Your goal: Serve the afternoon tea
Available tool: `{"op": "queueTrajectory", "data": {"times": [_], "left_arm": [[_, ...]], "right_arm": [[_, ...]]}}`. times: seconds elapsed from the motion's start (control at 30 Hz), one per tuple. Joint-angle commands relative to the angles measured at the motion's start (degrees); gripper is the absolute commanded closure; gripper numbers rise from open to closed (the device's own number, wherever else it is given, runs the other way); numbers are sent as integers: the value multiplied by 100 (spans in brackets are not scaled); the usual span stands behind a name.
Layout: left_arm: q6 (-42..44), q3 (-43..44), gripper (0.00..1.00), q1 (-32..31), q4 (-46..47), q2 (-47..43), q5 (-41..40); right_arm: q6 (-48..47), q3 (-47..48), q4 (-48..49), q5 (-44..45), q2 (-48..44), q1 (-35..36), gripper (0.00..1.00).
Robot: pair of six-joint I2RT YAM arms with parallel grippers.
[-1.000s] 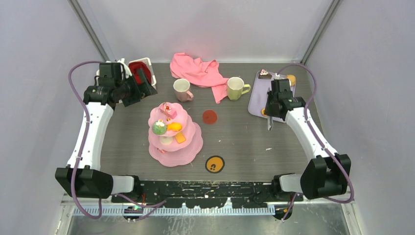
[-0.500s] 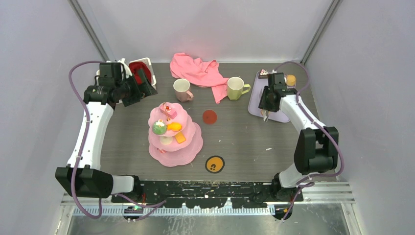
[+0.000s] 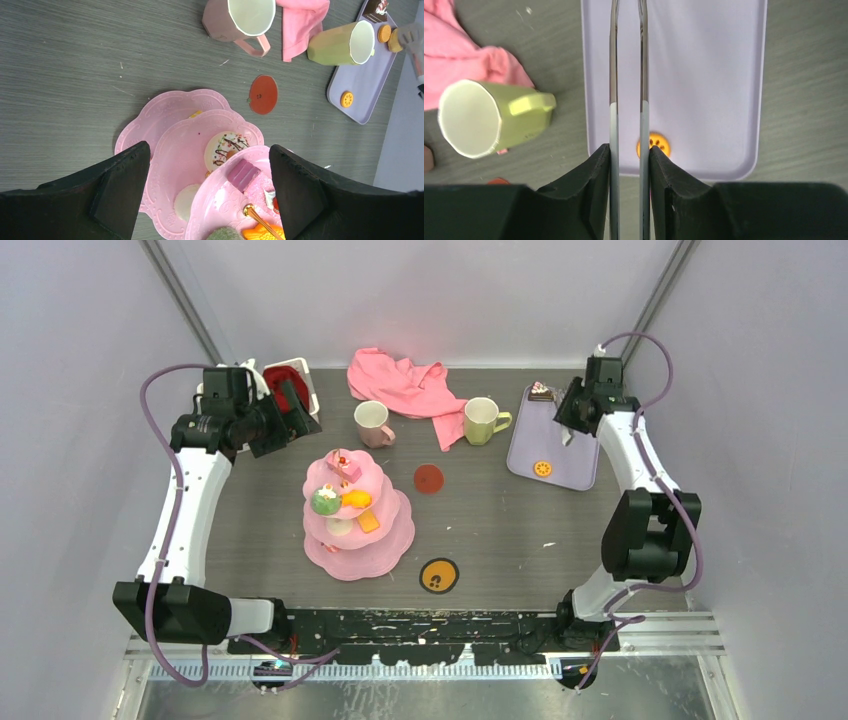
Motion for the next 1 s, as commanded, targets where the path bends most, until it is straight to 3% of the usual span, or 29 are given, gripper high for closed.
{"op": "queueTrajectory", "data": {"times": [0.0, 0.37, 0.73, 0.97], "left_arm": [[30, 260, 12, 22, 100, -82, 17], [39, 331, 12, 22, 55, -30, -57], [26, 277, 12, 22, 71, -47, -67], [12, 283, 12, 22, 85, -60, -44]], "right_arm": [[-156, 719, 414, -174, 300, -61, 99], [-231, 1955, 338, -65, 1581, -163, 99], [-296, 1870, 356, -45, 1953, -161, 99], [-327, 1507, 182, -593, 1537, -161, 99]]}}
